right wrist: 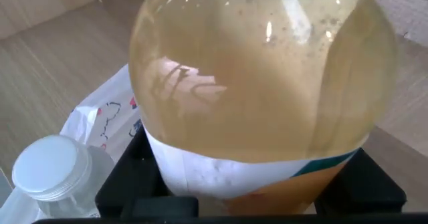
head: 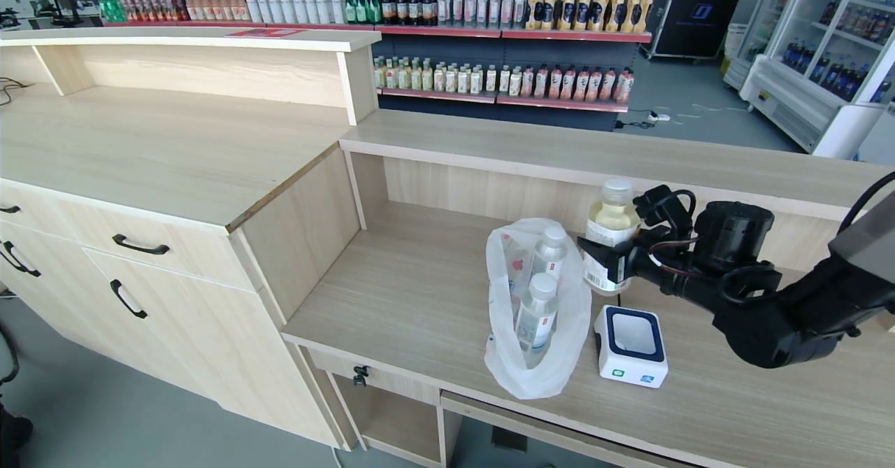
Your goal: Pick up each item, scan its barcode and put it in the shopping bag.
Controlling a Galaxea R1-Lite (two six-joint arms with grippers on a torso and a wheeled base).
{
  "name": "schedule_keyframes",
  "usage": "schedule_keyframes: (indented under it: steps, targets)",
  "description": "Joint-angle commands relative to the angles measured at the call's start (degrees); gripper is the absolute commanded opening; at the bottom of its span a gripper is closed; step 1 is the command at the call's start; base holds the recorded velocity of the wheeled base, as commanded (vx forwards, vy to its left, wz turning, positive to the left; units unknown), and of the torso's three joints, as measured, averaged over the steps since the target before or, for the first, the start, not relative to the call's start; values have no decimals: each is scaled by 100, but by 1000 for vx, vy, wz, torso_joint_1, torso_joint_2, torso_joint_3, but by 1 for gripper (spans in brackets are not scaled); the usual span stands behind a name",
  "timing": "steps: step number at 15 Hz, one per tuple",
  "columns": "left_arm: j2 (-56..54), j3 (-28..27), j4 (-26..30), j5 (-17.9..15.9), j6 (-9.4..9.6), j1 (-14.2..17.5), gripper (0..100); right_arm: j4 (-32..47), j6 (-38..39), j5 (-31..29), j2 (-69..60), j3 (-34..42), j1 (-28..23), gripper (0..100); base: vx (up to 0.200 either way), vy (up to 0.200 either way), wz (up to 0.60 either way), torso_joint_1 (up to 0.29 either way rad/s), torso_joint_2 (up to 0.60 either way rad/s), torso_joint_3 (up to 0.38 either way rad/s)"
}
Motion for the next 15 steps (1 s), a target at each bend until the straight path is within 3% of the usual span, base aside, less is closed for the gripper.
schedule_keyframes:
  steps: [1,6,15]
  targets:
    - [-2,0,-1,0,-1,0,100,-182,9,216,655,-33,134,0,0,0,0,0,0,0]
    - [-2,0,-1,0,-1,0,100,-639,18,533,1200,-367,389,0,0,0,0,0,0,0]
    - [-2,0,-1,0,-1,0,100,-859,18,533,1859,-965,416,0,0,0,0,0,0,0]
